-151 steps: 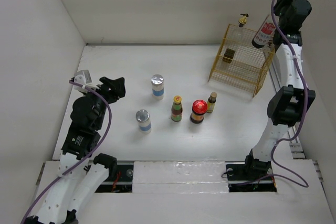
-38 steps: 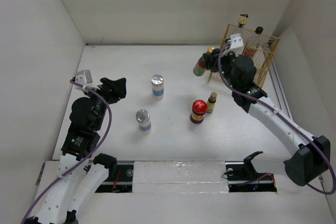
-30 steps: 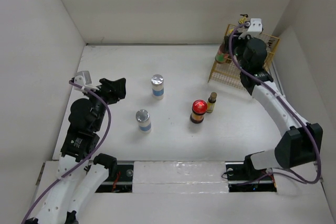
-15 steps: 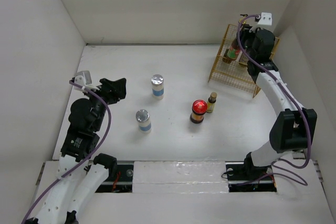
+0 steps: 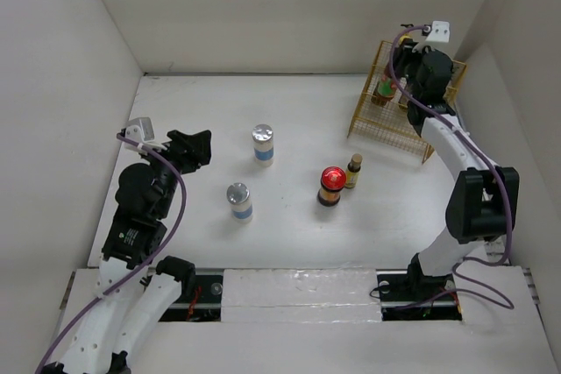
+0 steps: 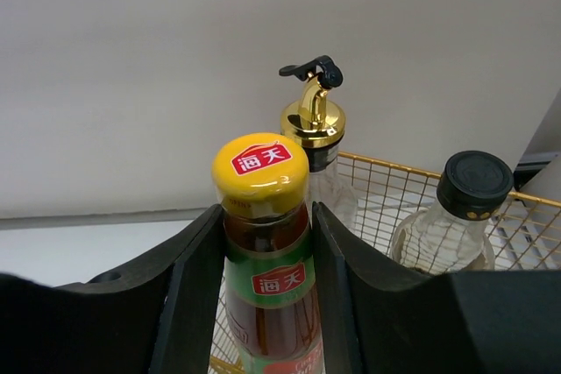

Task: Organize the condiment bottles

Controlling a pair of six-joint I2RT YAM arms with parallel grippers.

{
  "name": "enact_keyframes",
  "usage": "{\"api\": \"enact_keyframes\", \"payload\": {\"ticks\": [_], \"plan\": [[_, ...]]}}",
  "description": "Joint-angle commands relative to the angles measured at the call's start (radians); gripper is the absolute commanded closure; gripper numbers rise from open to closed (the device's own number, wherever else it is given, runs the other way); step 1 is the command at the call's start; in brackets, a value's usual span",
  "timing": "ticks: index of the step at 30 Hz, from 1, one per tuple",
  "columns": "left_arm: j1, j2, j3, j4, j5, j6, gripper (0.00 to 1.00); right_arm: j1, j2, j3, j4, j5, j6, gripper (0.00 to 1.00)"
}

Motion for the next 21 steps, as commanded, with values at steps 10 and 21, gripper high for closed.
{"api": "enact_keyframes", "payload": {"ticks": [10, 21], "plan": [[0.004, 0.012, 0.008, 0.047, 0.013, 0.008, 0.36, 0.006, 0.041, 0.133, 0.104, 0.034, -0.012, 0.81], [0.004, 0.012, 0.008, 0.047, 0.004, 0.008, 0.36, 0.006, 0.061, 0.157, 0.182, 0.091, -0.044, 0.81]]}}
